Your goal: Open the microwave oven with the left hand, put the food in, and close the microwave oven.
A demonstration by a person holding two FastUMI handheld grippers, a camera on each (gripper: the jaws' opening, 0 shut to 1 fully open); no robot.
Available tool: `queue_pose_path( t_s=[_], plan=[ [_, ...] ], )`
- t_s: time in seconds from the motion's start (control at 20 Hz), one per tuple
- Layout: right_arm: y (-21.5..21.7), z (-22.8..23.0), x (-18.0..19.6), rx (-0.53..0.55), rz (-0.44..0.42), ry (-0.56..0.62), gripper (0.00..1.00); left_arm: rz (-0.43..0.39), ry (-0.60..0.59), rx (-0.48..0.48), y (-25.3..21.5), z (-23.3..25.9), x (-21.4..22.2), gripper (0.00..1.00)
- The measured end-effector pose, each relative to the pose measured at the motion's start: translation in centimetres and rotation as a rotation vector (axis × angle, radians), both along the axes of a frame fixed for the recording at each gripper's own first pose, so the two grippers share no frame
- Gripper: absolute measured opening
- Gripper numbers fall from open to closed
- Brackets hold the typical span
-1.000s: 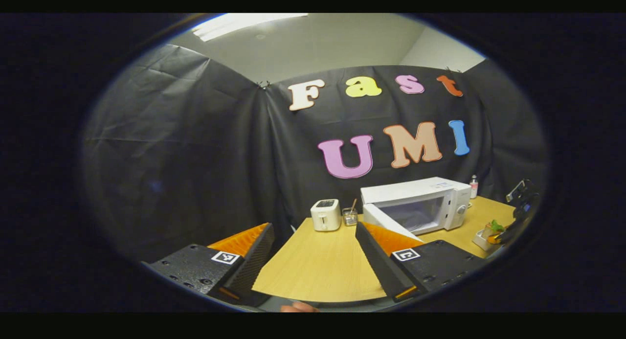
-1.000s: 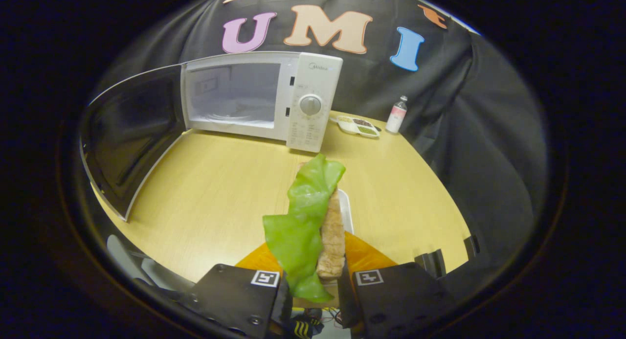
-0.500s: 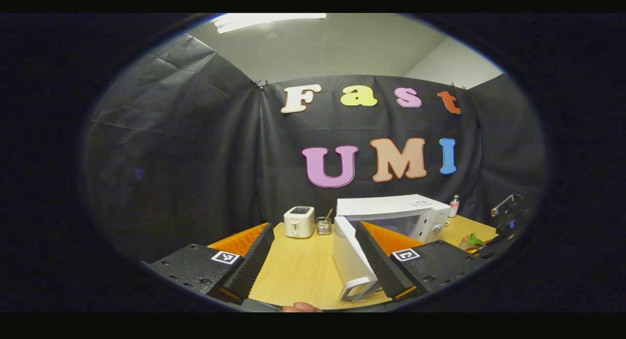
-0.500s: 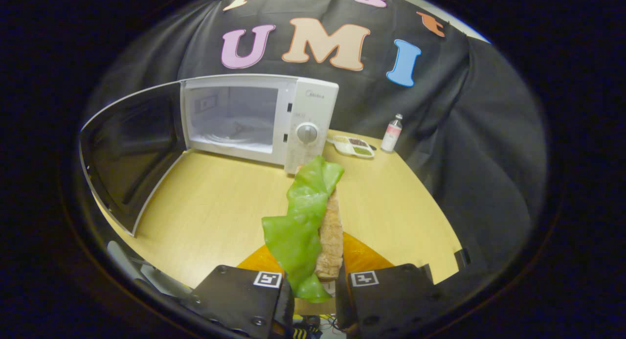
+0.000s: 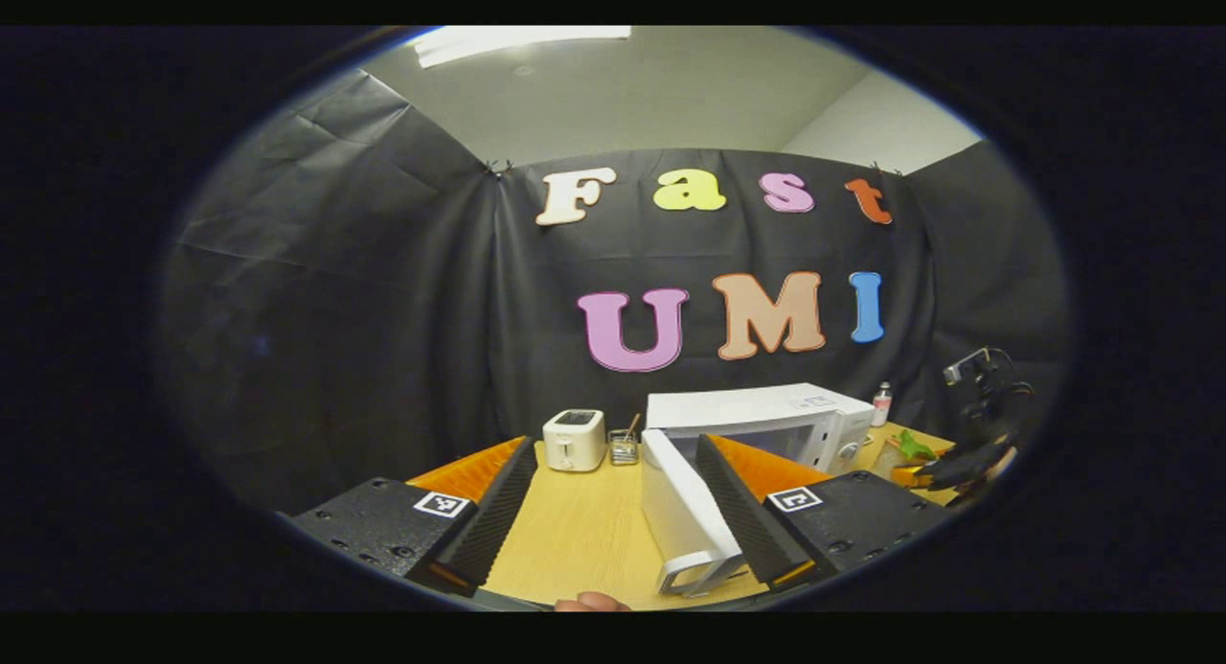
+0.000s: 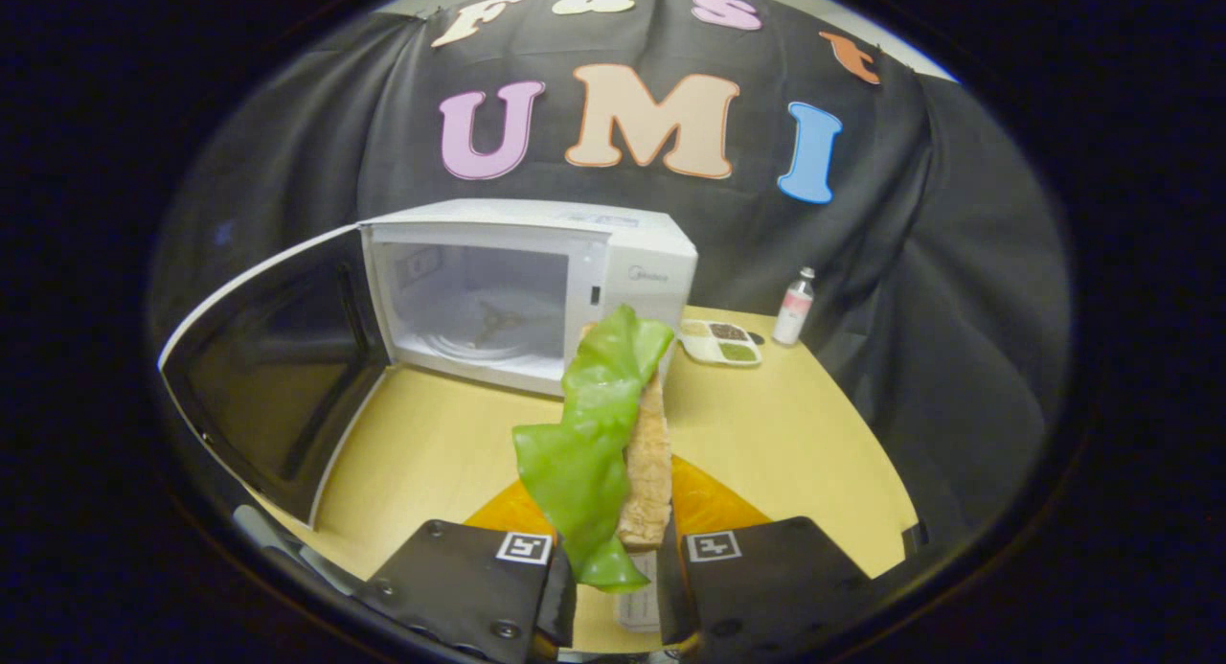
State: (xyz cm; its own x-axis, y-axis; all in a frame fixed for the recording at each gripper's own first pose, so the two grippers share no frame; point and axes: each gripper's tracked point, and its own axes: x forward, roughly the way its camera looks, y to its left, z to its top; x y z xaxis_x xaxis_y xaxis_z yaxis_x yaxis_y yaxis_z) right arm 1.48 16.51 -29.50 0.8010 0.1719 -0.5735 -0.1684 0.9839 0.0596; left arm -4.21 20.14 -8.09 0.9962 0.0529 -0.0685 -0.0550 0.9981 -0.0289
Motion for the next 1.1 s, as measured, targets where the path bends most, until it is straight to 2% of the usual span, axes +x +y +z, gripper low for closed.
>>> queue_pose_path(
  t_s=[0.05,0.1,0.15,0.3,0.35,0.5,0.55,0.6,0.65,0.7,0.75,0.9,1.0,1.05,1.1],
  plan=[
    [1.2,0.0,0.6,0.017,0.006,0.002,0.37,0.0,0.007,-0.005,0.0,-0.2,0.1,0.97],
    [2.5,-0.1,1.2,0.036,0.009,0.007,0.32,0.001,0.012,-0.012,0.1,-0.5,0.1,1.0],
    [4.0,-0.3,2.0,0.056,0.013,0.008,0.32,0.0,0.016,-0.02,0.2,-0.7,0.2,0.97],
    [9.4,-1.4,3.6,0.147,0.017,0.044,0.32,-0.026,0.056,-0.063,-0.2,-2.1,0.3,1.0],
    [11.0,-1.7,4.4,0.186,0.008,0.054,0.32,-0.039,0.075,-0.077,-0.5,-2.5,0.2,0.98],
    [15.4,-2.5,6.4,0.289,-0.023,0.086,0.31,-0.039,0.108,-0.052,-0.1,-3.2,0.1,1.0],
    [16.6,-2.9,7.1,0.319,-0.035,0.101,0.36,-0.038,0.113,-0.041,0.0,-3.3,0.1,1.0],
    [17.6,-3.4,7.8,0.348,-0.054,0.114,0.31,-0.039,0.117,-0.033,0.1,-3.4,0.1,1.0],
    [18.3,-3.7,8.4,0.375,-0.082,0.124,0.36,-0.038,0.119,-0.029,0.2,-3.5,0.1,1.0],
    [19.0,-4.0,9.2,0.411,-0.115,0.129,0.36,-0.038,0.12,-0.024,0.3,-3.5,0.1,0.99],
    [19.8,-4.0,10.0,0.455,-0.147,0.132,0.31,-0.03,0.111,-0.019,0.7,-3.3,0.1,0.99],
    [22.1,-4.2,12.2,0.572,-0.223,0.159,0.31,-0.018,0.133,-0.031,1.4,-3.9,-0.3,0.99],
    [22.9,-4.5,13.6,0.623,-0.279,0.16,0.41,-0.013,0.146,-0.05,1.7,-4.2,-0.8,0.98],
    [23.0,-4.7,14.3,0.639,-0.31,0.153,0.31,-0.011,0.15,-0.055,1.9,-4.3,-1.0,1.0],
    [23.2,-5.2,15.1,0.657,-0.343,0.151,0.36,-0.007,0.156,-0.057,2.1,-4.7,-1.1,0.98]
  ],
)
